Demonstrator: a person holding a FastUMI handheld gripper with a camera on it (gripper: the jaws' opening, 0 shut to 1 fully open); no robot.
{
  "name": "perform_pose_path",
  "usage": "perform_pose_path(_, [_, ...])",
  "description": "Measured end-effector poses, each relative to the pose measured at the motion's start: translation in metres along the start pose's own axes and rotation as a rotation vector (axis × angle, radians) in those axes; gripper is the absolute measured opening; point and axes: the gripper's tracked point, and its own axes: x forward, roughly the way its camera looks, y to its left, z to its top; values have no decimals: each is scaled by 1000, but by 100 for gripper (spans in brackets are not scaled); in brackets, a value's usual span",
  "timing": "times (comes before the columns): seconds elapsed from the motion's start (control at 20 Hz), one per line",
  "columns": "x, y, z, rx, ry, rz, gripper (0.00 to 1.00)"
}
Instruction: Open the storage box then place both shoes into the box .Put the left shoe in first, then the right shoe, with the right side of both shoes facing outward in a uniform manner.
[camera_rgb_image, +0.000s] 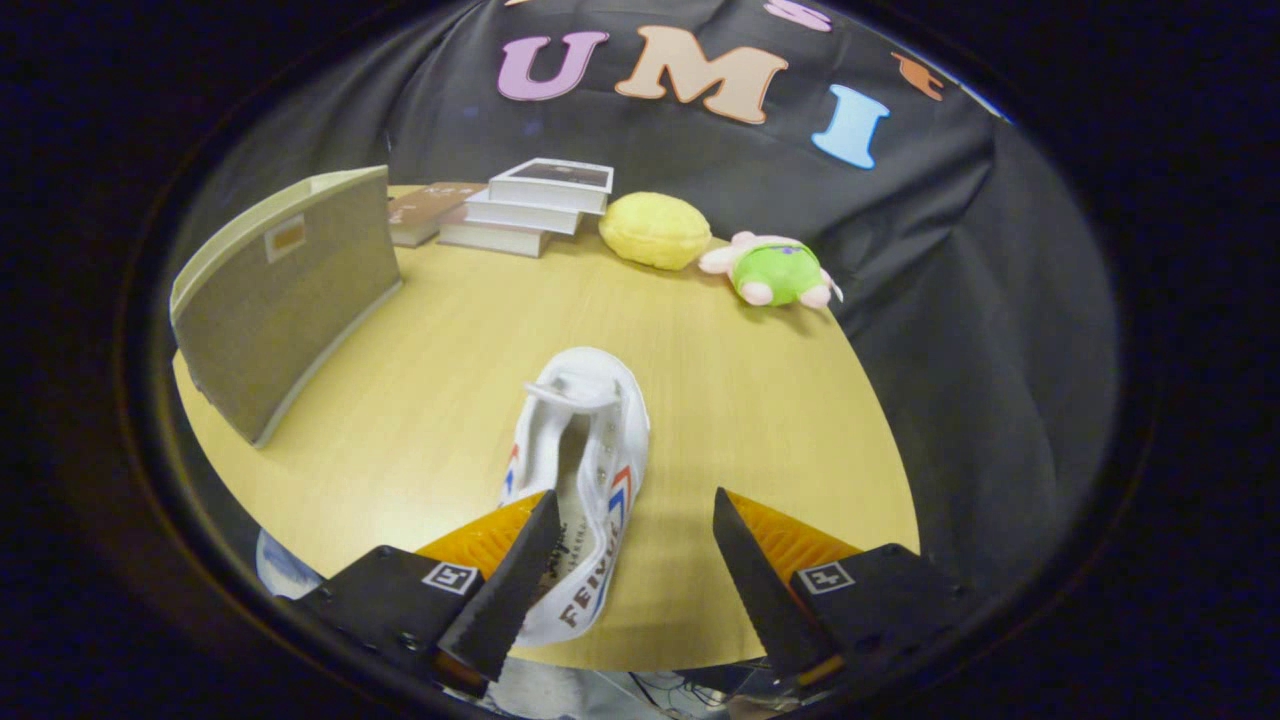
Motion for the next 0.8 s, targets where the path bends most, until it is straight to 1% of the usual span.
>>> perform_pose_path(0.05, [6,0,2,-2,5,-7,99])
perform_pose_path(0.2, [25,11,7,24,18,31,77])
perform_pose_path(0.35, [44,11,1,63,51,17,55])
perform_pose_path(0.4, [48,19,1,95,64,44,48])
perform_pose_path(0.45, [47,22,-1,153,83,50,41])
perform_pose_path(0.5, [48,24,-1,199,98,36,33])
perform_pose_path(0.55, [50,23,-3,215,110,32,23])
perform_pose_path(0.7, [49,22,-4,271,118,15,23])
perform_pose_path(0.75, [53,18,-6,274,122,-8,23])
perform_pose_path(0.8, [52,17,-11,283,139,0,18])
